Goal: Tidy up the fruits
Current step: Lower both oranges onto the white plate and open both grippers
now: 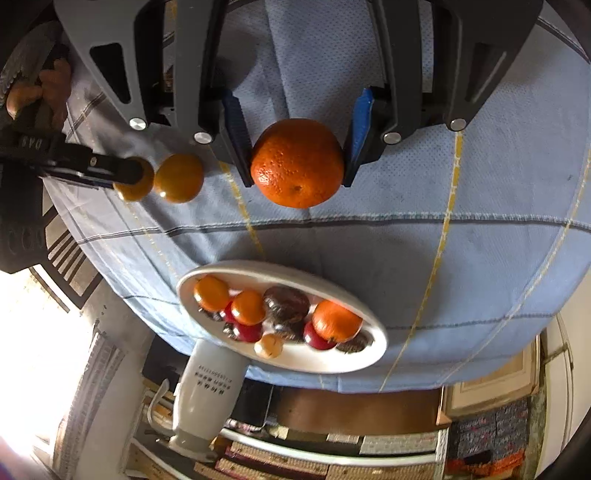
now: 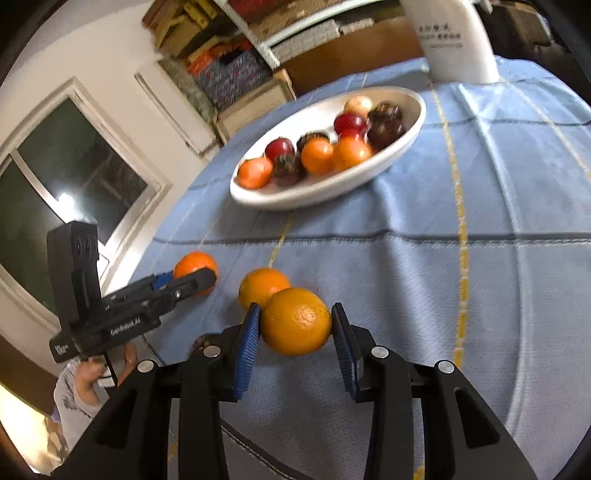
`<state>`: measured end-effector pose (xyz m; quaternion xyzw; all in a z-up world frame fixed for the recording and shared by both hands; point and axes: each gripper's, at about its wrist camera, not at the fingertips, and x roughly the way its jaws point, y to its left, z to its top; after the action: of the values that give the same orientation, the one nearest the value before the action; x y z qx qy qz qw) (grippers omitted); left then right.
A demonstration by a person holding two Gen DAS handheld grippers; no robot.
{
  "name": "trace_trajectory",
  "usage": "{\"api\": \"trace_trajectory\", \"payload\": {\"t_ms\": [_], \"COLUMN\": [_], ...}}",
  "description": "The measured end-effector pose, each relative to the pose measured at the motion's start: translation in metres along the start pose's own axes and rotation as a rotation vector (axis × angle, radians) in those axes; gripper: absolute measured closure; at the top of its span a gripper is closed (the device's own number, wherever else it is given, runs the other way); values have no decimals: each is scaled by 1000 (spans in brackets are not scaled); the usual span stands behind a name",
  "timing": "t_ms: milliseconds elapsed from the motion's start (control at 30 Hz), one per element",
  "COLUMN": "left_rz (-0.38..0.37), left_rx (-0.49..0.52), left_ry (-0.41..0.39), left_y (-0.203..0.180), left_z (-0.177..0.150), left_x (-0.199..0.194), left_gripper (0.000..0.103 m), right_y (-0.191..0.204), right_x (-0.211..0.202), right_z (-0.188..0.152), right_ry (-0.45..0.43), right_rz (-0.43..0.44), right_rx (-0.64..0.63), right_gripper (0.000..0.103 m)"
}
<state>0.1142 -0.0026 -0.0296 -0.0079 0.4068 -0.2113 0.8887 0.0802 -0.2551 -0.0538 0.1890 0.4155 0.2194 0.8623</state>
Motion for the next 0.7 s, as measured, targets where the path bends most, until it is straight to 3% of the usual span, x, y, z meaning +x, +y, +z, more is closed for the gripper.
{"api": "trace_trajectory", "payload": {"t_ms": [133, 367, 700], "left_rz": [-4, 6, -13], "left_rx": [51, 80, 119], "left_ry": [-24, -69, 8], "left_y": [-15, -42, -52], "left_z": [22, 90, 98], "left_x": [-6, 9, 66], "left_gripper": [57, 57, 57], "right_y": [4, 12, 5], "right_x": [-15, -20, 44], "right_z": [21, 98, 161], "right_ry": [-55, -154, -140], "right_rz": [-24, -81, -134], "right_rx": [-18, -35, -3], "right_gripper": [64, 64, 64]}}
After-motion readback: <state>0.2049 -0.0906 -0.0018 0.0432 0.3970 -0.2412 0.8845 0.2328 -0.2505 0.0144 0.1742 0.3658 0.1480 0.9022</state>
